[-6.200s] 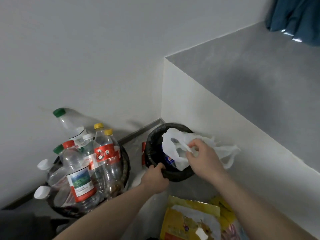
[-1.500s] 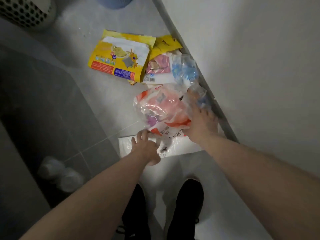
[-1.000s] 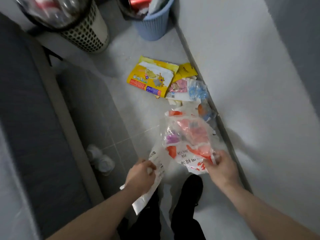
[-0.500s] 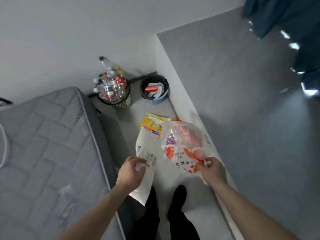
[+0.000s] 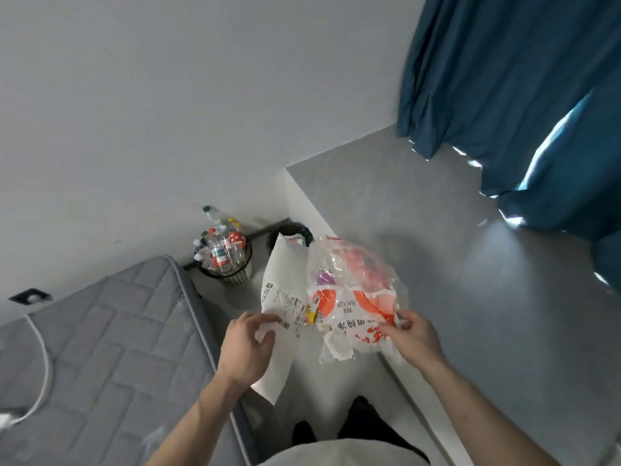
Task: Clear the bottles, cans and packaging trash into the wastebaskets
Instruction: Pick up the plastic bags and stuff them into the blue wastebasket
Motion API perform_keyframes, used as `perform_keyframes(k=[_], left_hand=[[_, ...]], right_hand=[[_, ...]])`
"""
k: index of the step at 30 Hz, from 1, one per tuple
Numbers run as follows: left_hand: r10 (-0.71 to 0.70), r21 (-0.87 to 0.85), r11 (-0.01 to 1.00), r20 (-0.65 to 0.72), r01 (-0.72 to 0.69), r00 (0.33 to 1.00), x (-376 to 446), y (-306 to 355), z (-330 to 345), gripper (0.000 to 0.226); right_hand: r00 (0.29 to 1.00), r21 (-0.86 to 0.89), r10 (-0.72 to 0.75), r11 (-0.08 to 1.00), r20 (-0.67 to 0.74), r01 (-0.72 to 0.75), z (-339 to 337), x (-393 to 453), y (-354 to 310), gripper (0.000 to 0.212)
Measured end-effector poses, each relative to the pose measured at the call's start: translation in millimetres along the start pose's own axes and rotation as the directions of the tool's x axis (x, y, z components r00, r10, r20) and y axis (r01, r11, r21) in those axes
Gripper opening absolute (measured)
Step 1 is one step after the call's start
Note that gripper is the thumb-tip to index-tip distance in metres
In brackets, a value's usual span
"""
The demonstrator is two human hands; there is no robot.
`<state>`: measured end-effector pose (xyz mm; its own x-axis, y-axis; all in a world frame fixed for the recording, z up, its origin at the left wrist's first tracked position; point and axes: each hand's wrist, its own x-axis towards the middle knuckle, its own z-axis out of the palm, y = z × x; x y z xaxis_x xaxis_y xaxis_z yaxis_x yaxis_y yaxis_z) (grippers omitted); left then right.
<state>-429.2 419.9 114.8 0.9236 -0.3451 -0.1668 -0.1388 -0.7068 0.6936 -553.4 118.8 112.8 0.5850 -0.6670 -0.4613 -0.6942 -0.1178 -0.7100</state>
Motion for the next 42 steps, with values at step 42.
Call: perform_keyframes(k=[42], left_hand=[[-0.195,0.142,0.978,0.38,0.151,0.904,435,-39,-34,0.036]], right_hand=[[0.92,0.024,0.36,0.929,0.156,-0.368,147,270,-183,0.028]])
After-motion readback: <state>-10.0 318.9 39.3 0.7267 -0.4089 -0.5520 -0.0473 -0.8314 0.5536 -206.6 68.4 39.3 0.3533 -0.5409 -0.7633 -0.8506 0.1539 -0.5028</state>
